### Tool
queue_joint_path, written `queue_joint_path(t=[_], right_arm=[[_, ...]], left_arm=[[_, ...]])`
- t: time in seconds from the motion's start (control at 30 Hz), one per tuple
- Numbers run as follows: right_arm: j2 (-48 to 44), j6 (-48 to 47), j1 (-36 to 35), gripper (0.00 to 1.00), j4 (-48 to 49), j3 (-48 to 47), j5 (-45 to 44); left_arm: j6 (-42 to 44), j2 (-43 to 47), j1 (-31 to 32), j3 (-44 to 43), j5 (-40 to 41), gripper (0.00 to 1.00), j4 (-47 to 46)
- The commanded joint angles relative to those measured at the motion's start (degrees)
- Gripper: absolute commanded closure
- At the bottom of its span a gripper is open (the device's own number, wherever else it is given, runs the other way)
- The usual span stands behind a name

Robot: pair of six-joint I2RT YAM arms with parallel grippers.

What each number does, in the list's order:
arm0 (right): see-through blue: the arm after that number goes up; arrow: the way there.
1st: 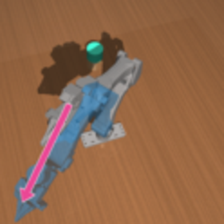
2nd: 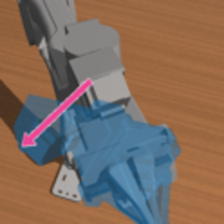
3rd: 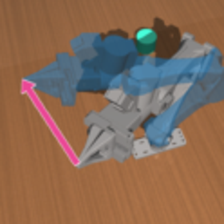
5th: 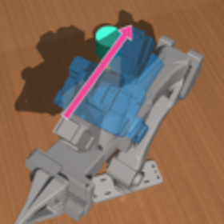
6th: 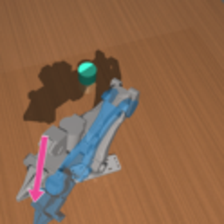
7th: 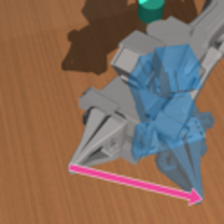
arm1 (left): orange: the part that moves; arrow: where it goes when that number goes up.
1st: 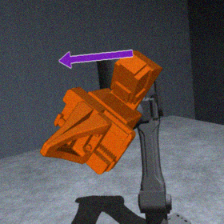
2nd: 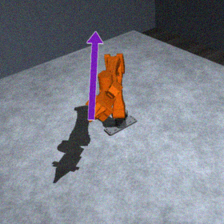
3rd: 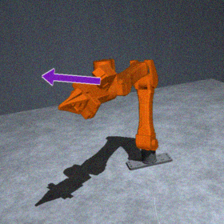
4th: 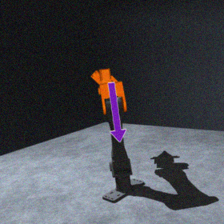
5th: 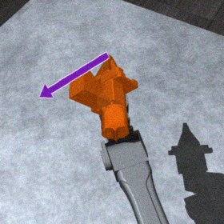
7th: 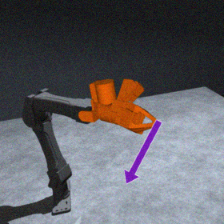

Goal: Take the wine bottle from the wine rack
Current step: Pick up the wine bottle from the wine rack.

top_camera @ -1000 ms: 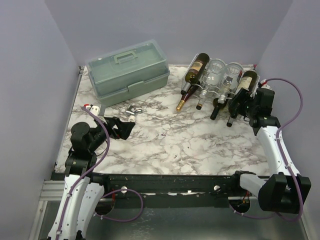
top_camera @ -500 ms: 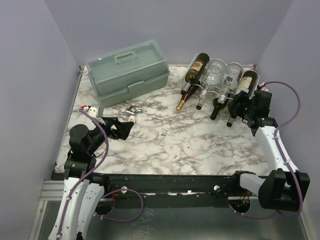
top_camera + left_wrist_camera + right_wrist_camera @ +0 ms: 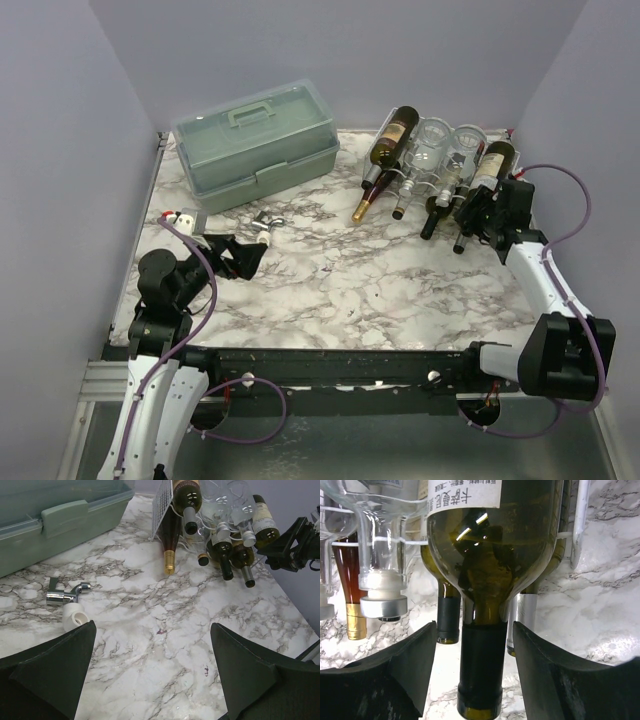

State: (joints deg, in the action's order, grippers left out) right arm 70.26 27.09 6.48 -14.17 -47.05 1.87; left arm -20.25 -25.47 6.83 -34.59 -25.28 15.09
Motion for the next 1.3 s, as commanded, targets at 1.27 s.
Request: queue_joint_path(t=[1.27], right_arm=[[3.4, 1.2, 0.2, 0.69, 5.5, -0.4, -3.1]], left_arm=[[1.5, 1.4, -0.6, 0.4, 0.6, 0.02, -0.6]])
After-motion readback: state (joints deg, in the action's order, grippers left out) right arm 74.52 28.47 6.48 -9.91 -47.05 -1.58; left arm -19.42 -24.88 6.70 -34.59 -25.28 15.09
